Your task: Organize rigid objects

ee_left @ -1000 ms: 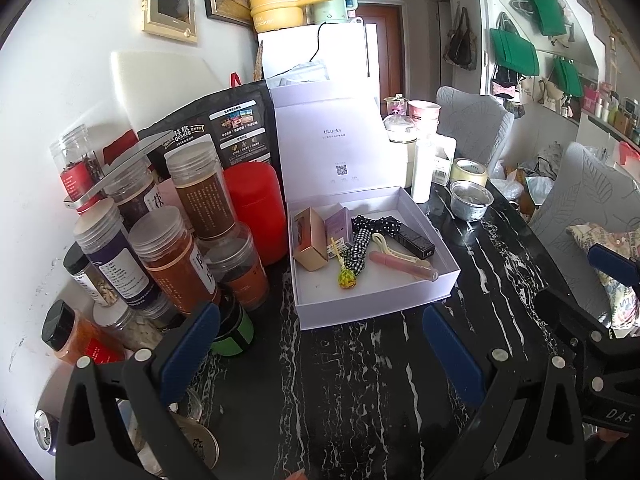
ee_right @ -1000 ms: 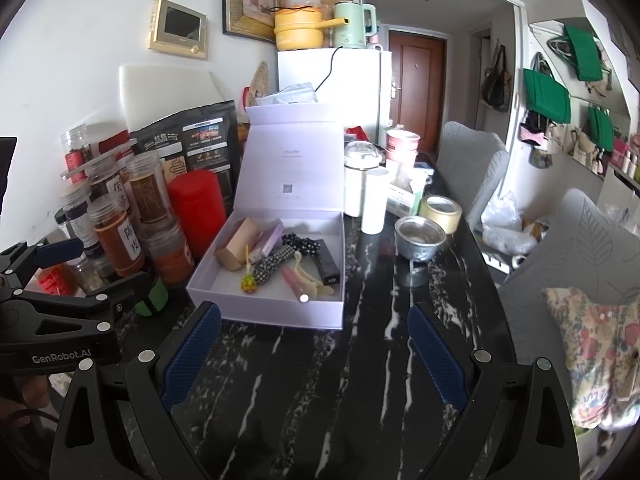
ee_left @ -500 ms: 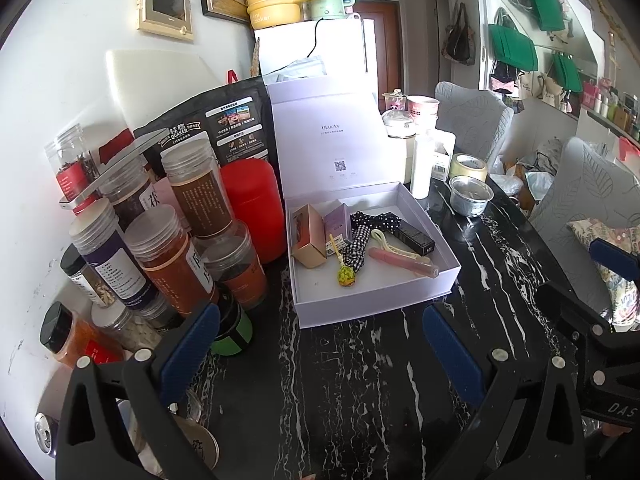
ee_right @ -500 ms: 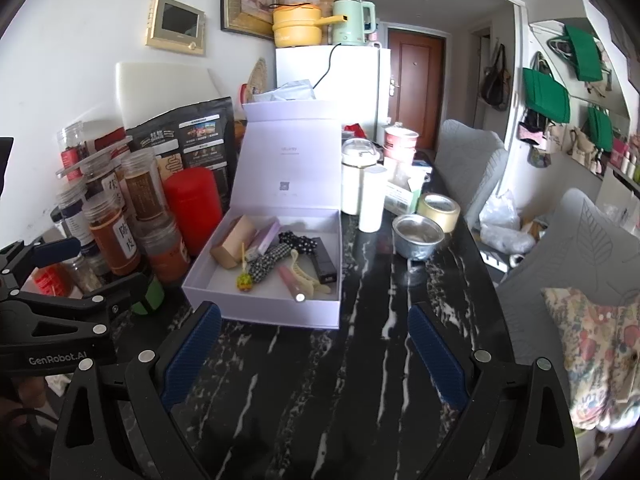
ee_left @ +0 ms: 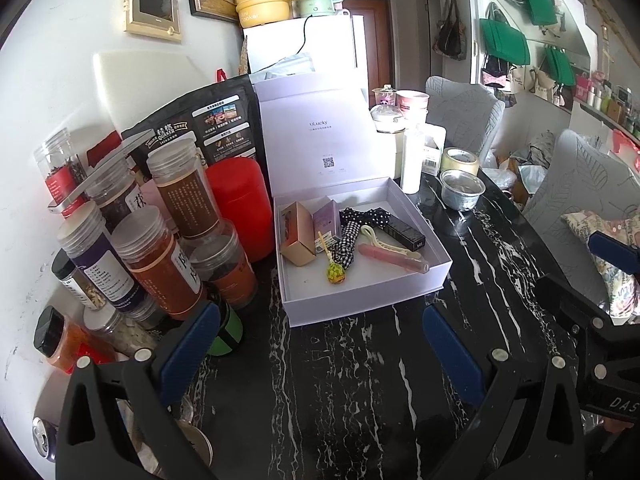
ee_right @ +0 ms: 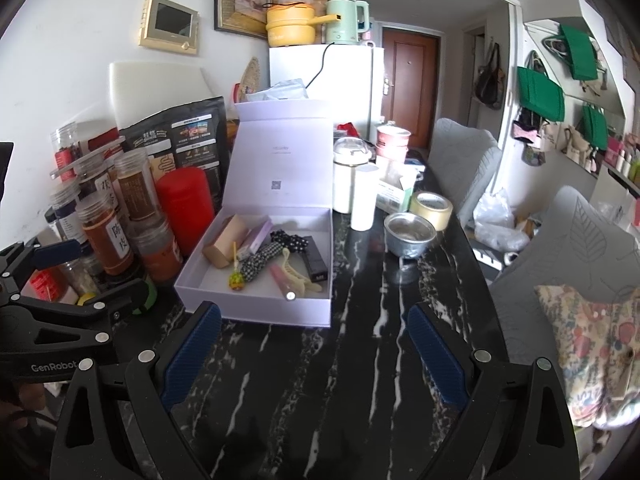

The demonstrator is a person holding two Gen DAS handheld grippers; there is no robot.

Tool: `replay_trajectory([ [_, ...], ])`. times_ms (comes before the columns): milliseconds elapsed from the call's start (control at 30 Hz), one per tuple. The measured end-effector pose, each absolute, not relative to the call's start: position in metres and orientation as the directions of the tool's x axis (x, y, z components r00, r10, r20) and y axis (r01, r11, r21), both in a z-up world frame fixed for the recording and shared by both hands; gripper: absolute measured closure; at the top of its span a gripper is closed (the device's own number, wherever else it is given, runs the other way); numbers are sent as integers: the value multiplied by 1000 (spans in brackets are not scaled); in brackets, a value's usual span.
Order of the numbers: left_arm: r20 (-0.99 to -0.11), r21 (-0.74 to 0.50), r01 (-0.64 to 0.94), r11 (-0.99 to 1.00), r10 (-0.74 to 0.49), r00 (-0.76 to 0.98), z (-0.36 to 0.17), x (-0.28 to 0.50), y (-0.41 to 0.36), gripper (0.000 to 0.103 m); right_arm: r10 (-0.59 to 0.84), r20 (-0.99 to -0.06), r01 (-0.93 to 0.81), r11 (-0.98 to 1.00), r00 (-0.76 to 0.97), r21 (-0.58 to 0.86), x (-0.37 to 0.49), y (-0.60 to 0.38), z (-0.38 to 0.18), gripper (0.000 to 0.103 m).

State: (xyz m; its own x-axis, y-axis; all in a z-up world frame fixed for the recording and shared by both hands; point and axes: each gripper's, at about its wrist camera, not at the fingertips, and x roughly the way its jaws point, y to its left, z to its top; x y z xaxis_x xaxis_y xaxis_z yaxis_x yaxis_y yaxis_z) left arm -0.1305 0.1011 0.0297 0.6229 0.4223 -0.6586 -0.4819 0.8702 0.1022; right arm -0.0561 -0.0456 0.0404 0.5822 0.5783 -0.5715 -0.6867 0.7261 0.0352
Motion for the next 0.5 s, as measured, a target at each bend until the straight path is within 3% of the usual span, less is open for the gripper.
replay_trajectory([
  [500, -666, 105, -478, 872, 418, 618, 26, -127, 97, 0, 575, -583, -679, 733, 574, 53, -51, -51, 35, 7],
])
